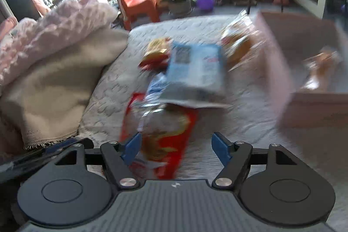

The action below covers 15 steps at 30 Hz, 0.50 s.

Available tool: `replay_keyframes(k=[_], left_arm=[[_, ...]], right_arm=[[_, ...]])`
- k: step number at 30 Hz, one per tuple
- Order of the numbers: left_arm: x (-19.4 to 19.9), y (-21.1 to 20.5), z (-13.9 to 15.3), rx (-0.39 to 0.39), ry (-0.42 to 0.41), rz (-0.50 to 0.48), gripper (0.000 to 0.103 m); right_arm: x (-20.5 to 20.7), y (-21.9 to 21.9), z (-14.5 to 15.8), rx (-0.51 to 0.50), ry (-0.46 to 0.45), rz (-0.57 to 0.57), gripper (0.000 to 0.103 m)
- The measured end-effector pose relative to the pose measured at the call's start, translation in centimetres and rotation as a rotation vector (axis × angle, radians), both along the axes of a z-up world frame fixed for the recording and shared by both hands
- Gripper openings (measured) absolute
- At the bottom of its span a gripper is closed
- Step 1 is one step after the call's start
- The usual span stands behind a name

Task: Organize snacks
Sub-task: 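Grasp the red snack pouch with the right tool while the left tool grasps a small clear packet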

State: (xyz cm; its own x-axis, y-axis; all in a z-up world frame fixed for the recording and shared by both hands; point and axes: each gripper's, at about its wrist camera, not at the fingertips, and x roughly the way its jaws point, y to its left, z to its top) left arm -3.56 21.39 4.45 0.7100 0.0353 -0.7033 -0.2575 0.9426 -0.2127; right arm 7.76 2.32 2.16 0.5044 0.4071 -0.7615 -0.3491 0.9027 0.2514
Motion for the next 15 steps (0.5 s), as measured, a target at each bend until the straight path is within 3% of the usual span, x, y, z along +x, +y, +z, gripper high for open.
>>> replay_keyframes(k=[4, 11, 13, 15], left_arm=[[-0.5, 0.5, -0.5, 0.04, 0.021, 0.026, 0.041], [-1.0, 1.2, -0.7, 0.015, 0.013, 0.037, 0.041], [-1.0, 0.9, -0.5, 0.01, 0.005, 0.017, 0.041], [-0.7, 0.2, -0.4, 0.006, 0.0, -0.007, 0.041]], right_arm=[[0.7, 3.0, -1.5, -0.01, 0.038, -0.019, 0.08], [0.3, 5.7, -2.0, -0.11, -0.022, -0.009, 0.087], [0.2, 5.4, -1.9, -0.104, -0.024, 0.016, 0.081], [0.1, 4.2, -1.7, -0.085, -0.005, 0.052, 0.061]])
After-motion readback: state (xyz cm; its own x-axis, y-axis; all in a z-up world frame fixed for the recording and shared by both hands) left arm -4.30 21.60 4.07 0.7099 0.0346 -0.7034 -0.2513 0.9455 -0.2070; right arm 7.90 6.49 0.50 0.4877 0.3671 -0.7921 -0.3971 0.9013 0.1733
